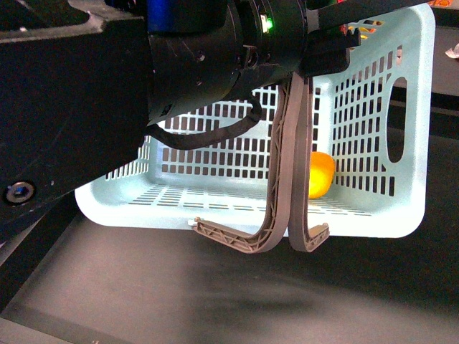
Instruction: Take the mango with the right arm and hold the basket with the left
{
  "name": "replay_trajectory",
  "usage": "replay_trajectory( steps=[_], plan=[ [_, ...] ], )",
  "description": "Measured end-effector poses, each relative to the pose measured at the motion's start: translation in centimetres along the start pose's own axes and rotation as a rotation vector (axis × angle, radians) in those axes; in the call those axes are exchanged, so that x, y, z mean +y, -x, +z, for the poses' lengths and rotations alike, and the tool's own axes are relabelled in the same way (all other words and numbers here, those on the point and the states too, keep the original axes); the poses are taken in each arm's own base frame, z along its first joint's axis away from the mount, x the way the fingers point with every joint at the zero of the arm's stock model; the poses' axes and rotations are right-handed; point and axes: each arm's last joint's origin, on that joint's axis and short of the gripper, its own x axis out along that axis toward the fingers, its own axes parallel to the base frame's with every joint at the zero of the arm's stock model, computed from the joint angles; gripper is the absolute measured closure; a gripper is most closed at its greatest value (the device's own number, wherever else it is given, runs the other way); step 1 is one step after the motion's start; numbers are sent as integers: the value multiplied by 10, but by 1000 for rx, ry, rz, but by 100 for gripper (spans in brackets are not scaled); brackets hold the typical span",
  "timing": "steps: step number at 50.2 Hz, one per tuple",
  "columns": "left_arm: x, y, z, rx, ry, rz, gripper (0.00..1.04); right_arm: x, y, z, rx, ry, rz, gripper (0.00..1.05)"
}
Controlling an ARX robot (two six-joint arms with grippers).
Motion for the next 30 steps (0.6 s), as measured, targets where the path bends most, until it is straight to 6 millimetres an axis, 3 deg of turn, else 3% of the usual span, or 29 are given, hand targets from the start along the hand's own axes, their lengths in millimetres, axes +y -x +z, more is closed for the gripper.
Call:
replay_trajectory(
  steps=[8,30],
  plan=[
    [0,0,0,1,2,0,98,0,9,-2,5,1,1,103],
    [0,0,0,0,2,-1,98,0,9,-2,6,1,1,103]
  ],
)
